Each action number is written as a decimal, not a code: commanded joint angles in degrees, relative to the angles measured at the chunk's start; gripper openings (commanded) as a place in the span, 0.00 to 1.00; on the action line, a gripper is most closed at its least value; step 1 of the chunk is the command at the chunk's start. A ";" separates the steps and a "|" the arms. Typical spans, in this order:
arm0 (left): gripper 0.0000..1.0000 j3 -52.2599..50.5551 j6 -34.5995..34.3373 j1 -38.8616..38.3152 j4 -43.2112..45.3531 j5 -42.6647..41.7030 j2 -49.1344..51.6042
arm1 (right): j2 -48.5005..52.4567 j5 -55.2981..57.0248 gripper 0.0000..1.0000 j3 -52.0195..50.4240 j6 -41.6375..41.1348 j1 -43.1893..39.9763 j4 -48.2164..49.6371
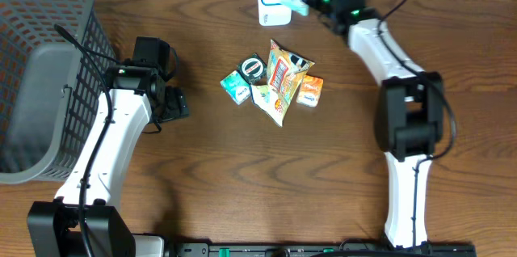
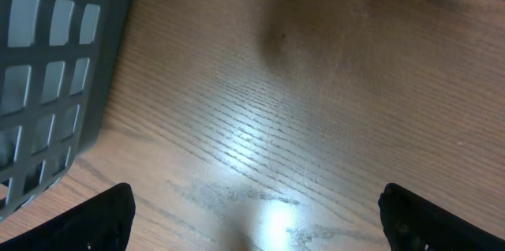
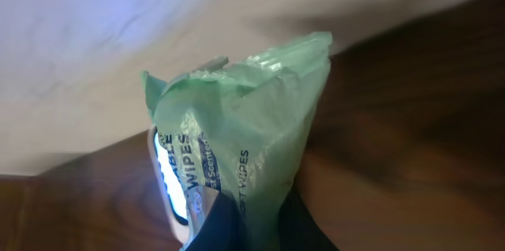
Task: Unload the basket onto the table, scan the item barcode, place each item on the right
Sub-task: 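Carry the packet far right and drop it at the table edge, then reach the right gripper into the pile and grasp the orange juice box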
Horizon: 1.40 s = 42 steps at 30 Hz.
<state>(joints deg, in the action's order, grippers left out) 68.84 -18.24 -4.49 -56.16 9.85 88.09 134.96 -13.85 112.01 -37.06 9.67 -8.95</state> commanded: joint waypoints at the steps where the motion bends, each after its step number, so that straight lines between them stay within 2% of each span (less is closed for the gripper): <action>1: 0.98 -0.28 -0.74 0.20 -0.17 1.16 -0.02 | -8.61 2.89 0.01 0.72 6.58 -5.53 -7.93; 5: 0.98 -0.28 -0.74 0.20 -0.17 1.16 0.00 | -13.94 15.52 0.01 0.72 14.86 -14.84 -26.91; 9: 0.98 -0.28 -0.74 0.20 -0.17 1.16 -0.02 | -14.69 21.49 0.01 0.72 24.35 -22.45 -36.17; 11: 0.97 -0.28 -0.74 0.20 -0.17 1.16 -0.02 | -14.34 25.11 0.02 0.70 25.51 -25.66 -39.63; 12: 0.98 -0.28 -0.74 0.20 -0.17 1.16 0.00 | -14.10 27.80 0.09 0.70 25.38 -27.89 -41.35; 13: 0.98 -0.28 -0.74 0.20 -0.17 1.16 -0.02 | -13.86 29.18 0.22 0.70 25.35 -29.49 -42.29; 15: 0.98 -0.28 -0.76 0.20 -0.17 1.16 -0.02 | -13.38 28.89 0.86 0.66 25.11 -32.52 -43.58; 16: 0.98 -0.28 -0.74 0.20 -0.17 1.16 0.00 | -13.00 23.04 0.99 0.59 24.90 -35.28 -44.81; 21: 0.98 -0.28 -0.76 0.20 -0.15 1.16 0.00 | -12.98 10.43 0.99 -1.33 24.90 -36.92 -44.59; 27: 0.98 -0.28 -0.74 0.20 -0.17 1.16 0.00 | -12.98 -4.24 0.99 -4.85 24.94 -34.69 -44.68; 33: 0.98 -0.28 -0.74 0.20 -0.17 1.16 -0.02 | -12.98 -15.50 0.89 -12.22 24.94 -29.66 -46.18; 42: 0.98 -0.28 -0.74 0.20 -0.17 1.16 0.00 | -12.98 -16.76 0.89 -26.32 26.45 -17.42 -42.07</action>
<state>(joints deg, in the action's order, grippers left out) 68.82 -18.24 -4.49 -56.16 9.85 88.09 121.49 -28.12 88.75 -11.90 -11.55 -52.05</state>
